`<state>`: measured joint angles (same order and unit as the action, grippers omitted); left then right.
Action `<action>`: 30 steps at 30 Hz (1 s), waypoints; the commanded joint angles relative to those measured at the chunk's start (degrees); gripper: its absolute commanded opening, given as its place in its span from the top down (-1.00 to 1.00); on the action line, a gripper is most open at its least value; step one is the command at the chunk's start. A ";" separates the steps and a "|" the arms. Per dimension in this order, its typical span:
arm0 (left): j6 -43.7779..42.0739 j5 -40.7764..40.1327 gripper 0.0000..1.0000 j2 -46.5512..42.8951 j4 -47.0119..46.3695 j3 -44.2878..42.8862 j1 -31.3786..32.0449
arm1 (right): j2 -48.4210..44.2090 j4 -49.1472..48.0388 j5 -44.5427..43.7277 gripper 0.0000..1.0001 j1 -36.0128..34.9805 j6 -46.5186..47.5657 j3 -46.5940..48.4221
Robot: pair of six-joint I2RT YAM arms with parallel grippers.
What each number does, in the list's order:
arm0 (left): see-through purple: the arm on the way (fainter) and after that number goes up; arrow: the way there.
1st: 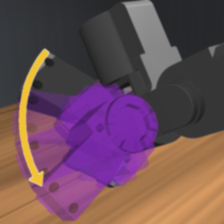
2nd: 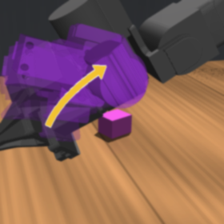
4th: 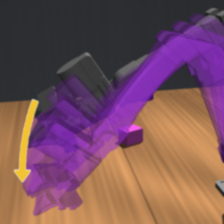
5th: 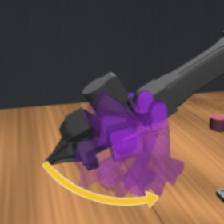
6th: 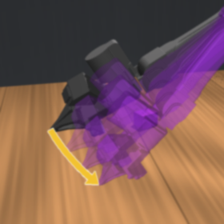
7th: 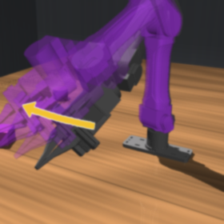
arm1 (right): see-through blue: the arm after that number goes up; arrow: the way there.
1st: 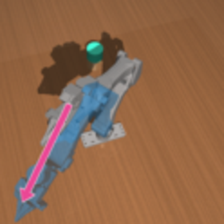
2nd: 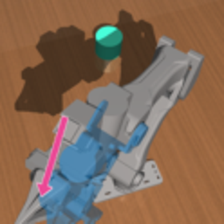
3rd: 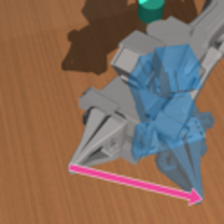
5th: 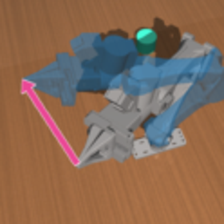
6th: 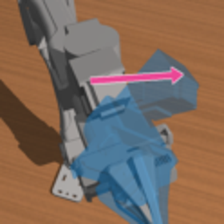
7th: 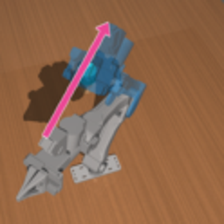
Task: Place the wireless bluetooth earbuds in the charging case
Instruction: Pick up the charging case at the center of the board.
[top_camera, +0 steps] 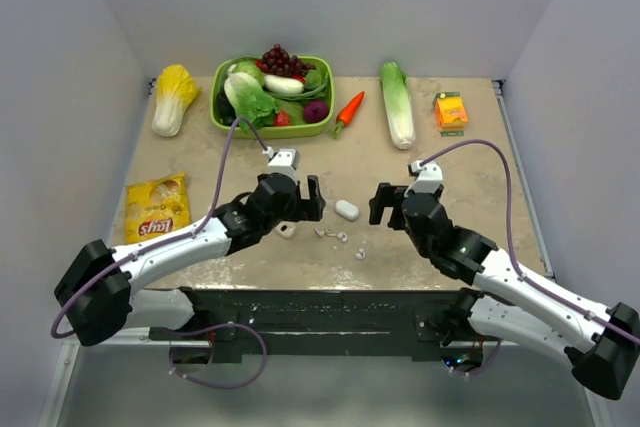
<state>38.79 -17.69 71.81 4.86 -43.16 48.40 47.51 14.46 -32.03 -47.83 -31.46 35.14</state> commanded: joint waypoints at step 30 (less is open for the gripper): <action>-27.45 8.20 -1.00 32.24 7.53 -27.24 5.56 | -11.73 4.44 10.76 -0.96 0.02 2.90 7.49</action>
<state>14.31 -8.38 101.27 10.26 -67.44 52.80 36.69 18.83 -22.72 -47.83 -29.52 39.97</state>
